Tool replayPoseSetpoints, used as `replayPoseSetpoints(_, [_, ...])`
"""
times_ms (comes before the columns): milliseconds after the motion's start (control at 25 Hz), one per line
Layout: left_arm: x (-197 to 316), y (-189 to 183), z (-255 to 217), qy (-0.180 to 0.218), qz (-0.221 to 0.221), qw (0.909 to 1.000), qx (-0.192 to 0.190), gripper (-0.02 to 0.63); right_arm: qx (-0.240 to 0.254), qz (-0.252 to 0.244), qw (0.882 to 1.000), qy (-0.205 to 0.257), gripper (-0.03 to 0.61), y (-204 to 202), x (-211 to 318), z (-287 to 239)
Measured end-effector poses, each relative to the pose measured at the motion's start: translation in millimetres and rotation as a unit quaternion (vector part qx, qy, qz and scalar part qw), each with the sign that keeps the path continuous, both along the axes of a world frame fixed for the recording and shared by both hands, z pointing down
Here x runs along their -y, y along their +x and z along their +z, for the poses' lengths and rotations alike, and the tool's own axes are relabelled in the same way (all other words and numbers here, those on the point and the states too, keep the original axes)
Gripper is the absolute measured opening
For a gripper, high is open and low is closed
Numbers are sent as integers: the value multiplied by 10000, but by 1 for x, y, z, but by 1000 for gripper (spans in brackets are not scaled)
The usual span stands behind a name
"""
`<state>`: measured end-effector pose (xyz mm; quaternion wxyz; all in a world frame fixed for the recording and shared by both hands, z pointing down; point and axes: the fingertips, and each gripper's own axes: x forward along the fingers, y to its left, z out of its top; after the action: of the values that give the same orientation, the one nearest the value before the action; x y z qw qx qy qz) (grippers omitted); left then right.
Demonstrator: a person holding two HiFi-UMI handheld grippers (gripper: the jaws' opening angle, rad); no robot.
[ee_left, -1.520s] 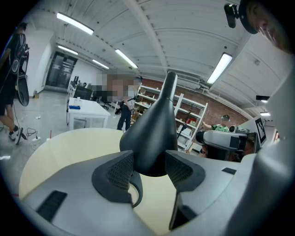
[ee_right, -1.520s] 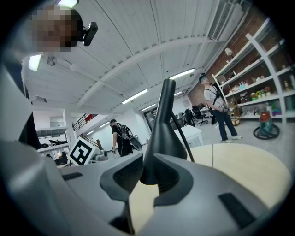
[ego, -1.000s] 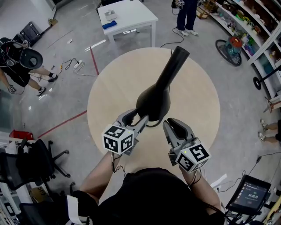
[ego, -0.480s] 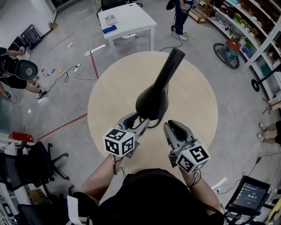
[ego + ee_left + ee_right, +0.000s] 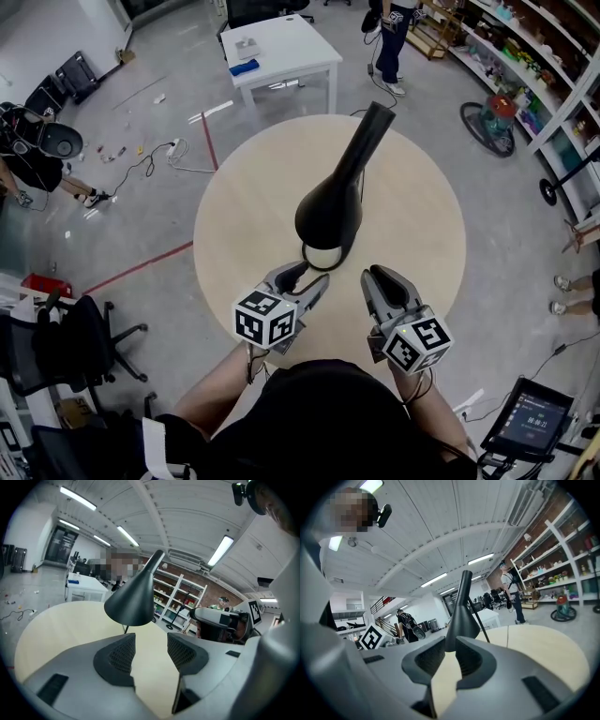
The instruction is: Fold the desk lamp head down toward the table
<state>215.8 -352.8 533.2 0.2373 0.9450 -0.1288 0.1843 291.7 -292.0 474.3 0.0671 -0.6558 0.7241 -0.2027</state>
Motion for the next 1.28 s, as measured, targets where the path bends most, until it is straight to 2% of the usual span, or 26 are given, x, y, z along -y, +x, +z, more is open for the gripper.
replayPoseSetpoints(160, [-19,-1,8,-102,83,9999,71,218,1,30,9999,-114,67,6,-8,11])
replayPoseSetpoints(440, [-72,-4,31,-378,480,9976,335,218,-2,-176,9994,-294,67,-7,-25,32])
replayPoseSetpoints(560, [-80,0,30,-401,522,9973,323,218,170,-130,9992,-337,67,-3,-35,39])
replayPoseSetpoints(760, [-93,4,31,-372,682,9963,356,218,385,-158,9986,-338,66,-2,-48,45])
replayPoseSetpoints(800, [-93,4,31,-359,687,9964,357,218,407,-176,9985,-321,21,-3,-49,45])
replayPoseSetpoints(840, [-92,4,31,-345,683,9964,355,218,421,-196,9985,-306,5,-3,-50,45])
replayPoseSetpoints(1080, [-101,11,30,-226,814,9955,430,218,403,-279,9981,-386,5,-3,-57,47])
replayPoseSetpoints(1280, [-96,13,30,-82,953,9943,463,216,124,-430,9979,-459,5,-9,-47,50])
